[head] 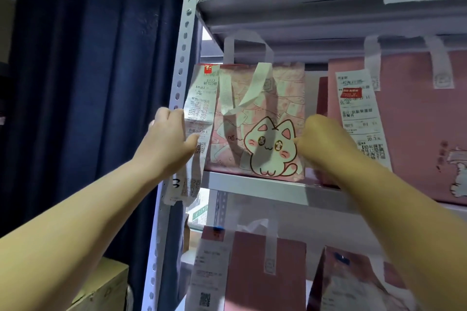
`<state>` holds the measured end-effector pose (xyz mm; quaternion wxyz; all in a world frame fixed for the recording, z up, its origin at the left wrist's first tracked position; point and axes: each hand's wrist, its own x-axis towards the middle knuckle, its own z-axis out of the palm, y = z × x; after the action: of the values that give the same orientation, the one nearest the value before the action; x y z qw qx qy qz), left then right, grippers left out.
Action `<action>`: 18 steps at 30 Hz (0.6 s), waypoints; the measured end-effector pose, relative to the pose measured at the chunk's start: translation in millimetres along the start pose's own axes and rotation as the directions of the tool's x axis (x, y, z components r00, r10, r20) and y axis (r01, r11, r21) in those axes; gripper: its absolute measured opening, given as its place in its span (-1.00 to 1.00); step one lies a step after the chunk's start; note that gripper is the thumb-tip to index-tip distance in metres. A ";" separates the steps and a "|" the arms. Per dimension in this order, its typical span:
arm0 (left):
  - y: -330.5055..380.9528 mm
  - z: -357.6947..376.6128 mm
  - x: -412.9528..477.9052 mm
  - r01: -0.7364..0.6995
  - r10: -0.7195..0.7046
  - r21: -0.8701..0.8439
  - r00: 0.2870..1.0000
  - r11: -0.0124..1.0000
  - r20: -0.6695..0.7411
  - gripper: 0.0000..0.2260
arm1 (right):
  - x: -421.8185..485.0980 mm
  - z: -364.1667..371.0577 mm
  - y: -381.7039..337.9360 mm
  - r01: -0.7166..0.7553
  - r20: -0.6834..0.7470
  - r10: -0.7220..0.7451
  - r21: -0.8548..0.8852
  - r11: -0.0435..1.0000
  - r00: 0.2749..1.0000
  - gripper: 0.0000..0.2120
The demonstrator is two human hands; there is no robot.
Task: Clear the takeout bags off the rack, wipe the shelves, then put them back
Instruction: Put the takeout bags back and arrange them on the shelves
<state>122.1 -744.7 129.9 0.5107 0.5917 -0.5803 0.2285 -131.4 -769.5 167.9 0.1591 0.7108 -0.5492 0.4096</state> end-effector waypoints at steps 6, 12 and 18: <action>-5.7 0.4 -3.8 -0.016 0.018 -0.072 1.000 0.997 0.017 -0.71 | -2.3 -5.5 0.8 -0.009 -0.040 0.012 0.055 0.998 0.999 -0.89; -7.9 -2.3 -4.3 -0.027 0.032 -0.127 0.999 0.991 0.039 -0.75 | -14.8 -26.5 5.5 0.029 -0.104 -0.008 0.198 0.980 0.995 -0.80; 1.2 -10.6 -15.6 -0.022 0.018 -0.185 1.000 0.982 -0.021 -0.78 | -27.8 -36.5 14.5 0.073 -0.191 -0.026 0.244 0.967 0.981 -0.83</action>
<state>120.9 -728.2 120.8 0.5669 0.5334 -0.6001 0.1844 -161.1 -731.8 166.0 0.1291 0.6973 -0.4577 0.5362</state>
